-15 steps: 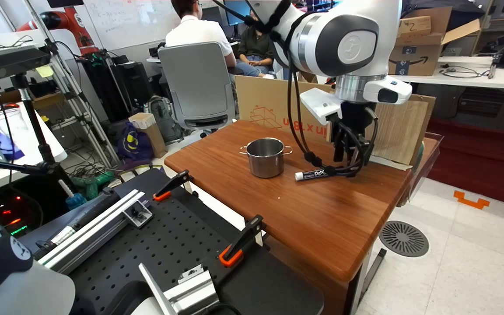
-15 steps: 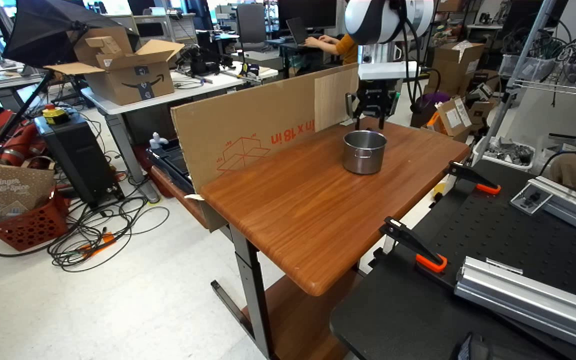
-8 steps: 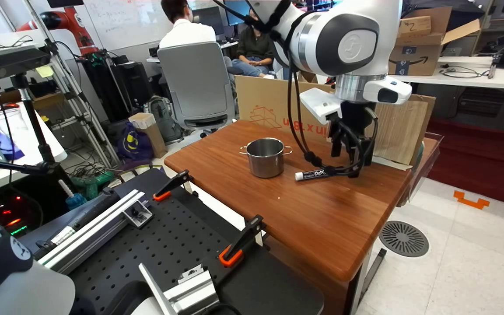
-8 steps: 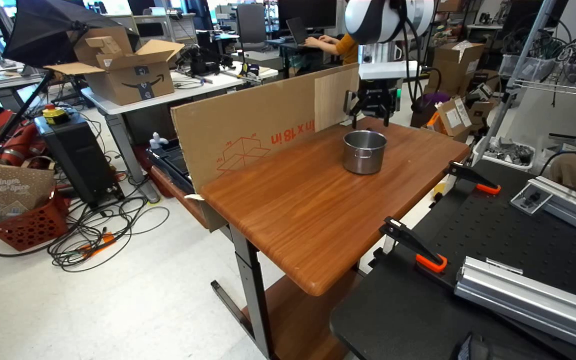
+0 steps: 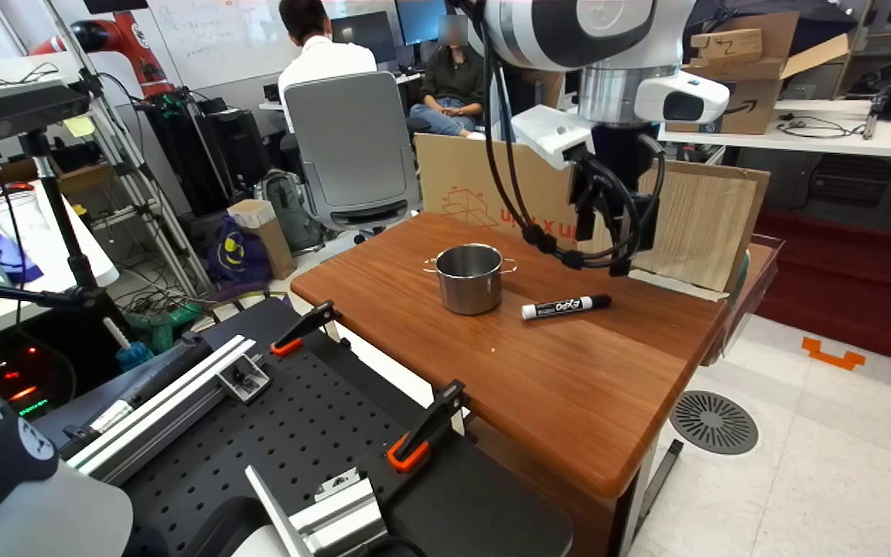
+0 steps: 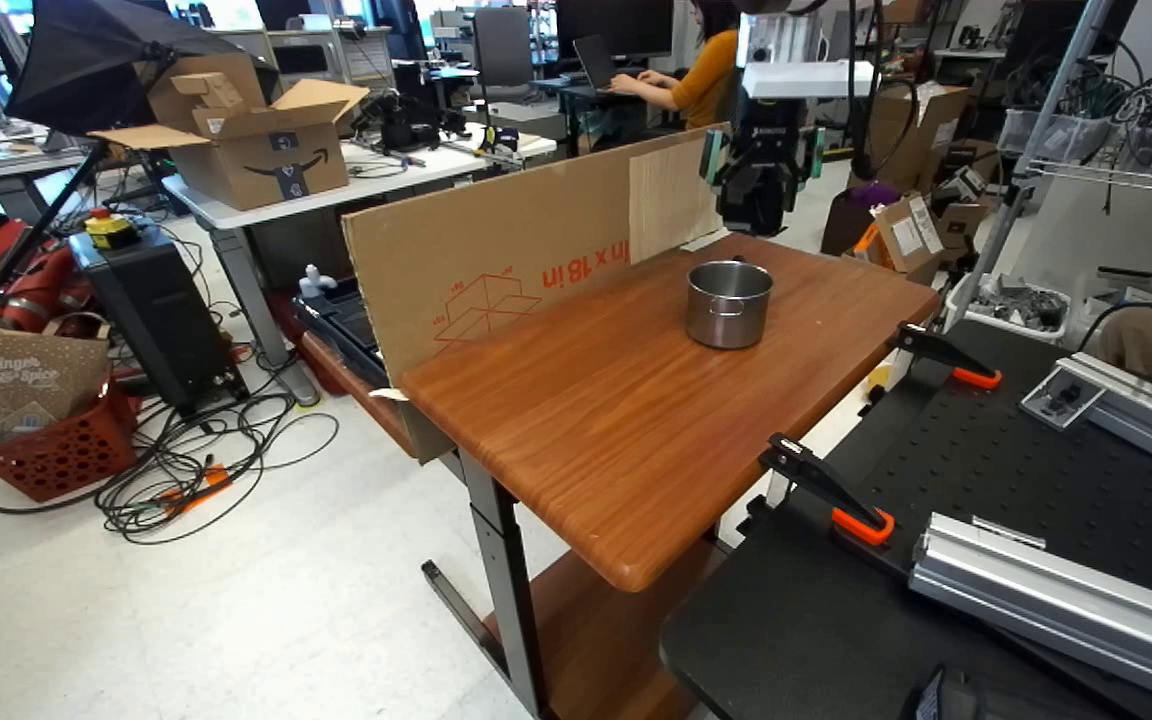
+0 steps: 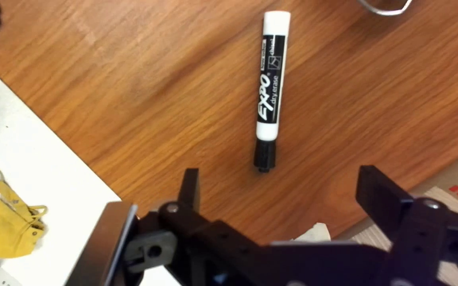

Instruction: Pick the marker from the pot and put it on the table

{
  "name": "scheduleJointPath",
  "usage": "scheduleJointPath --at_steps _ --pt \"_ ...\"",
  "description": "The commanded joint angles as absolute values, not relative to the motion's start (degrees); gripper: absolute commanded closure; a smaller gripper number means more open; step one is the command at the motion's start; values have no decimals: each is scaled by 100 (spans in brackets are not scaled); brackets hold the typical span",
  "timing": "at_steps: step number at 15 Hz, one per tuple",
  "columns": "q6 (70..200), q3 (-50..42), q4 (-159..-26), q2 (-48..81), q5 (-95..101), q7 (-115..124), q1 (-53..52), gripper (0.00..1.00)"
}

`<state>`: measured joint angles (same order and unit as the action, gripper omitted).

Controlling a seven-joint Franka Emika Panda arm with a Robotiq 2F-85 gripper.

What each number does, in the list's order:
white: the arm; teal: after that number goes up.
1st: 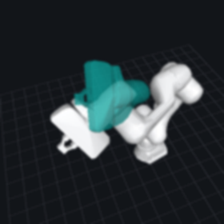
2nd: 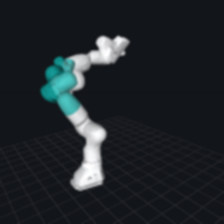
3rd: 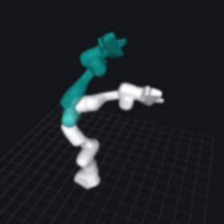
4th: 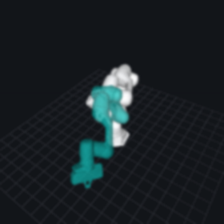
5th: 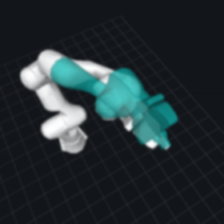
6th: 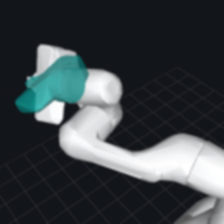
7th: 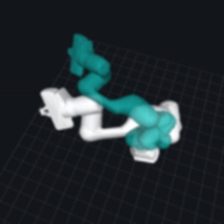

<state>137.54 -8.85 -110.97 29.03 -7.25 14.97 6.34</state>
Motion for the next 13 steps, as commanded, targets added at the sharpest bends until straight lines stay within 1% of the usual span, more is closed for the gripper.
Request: scheduleJointPath --at_steps 1,4,13 --pt "13752 -864 -11240 2714 -714 1472 647 0" --pt "13839 -854 -11481 2535 -715 1434 642 0" --pt "13896 -851 -11513 2537 -715 1415 642 0"
